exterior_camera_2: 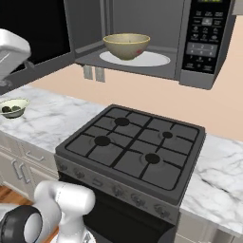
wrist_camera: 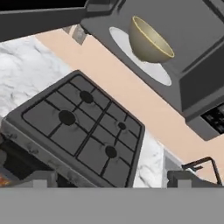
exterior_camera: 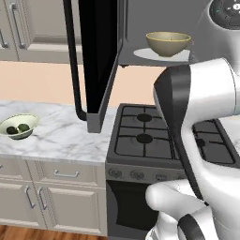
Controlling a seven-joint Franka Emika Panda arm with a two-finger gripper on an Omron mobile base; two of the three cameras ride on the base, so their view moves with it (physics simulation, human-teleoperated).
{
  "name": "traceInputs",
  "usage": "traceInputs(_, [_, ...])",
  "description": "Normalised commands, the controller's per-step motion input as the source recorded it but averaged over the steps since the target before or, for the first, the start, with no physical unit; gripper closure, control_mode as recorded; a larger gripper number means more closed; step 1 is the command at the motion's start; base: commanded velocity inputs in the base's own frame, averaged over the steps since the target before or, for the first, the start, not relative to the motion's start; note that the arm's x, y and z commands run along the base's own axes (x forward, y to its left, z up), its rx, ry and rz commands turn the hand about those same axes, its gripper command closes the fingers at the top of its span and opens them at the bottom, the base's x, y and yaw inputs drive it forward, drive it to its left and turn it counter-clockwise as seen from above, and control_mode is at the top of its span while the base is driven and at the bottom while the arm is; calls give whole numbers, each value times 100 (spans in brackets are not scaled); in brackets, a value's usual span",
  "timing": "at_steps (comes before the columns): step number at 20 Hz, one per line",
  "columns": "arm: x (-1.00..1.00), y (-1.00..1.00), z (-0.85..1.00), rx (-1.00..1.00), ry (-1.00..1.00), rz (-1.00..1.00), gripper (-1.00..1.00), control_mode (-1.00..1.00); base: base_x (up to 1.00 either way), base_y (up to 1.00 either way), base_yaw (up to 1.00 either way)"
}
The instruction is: Place the bowl containing the garlic and shrimp in the microwave. Close the microwave door and press the start button to microwave the meal.
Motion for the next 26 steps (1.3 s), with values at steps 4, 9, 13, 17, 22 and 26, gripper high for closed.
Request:
traceInputs(4, [-59,71,-34,-37,-27,21,-100,-100,0,0,0])
traceInputs(9, [-40,51,-28,-28,-31,18,-100,-100,0,0,0])
traceInputs(13, [-3,54,0,-25,-18,12,-100,-100,0,0,0])
traceInputs(17, [-20,66,0,-26,-23,4,-100,-100,0,0,0])
traceInputs(22, [-30,88,0,-26,-9,0,-100,-100,0,0,0])
traceInputs(26, [-23,97,0,-23,-2,0,-100,-100,0,0,0])
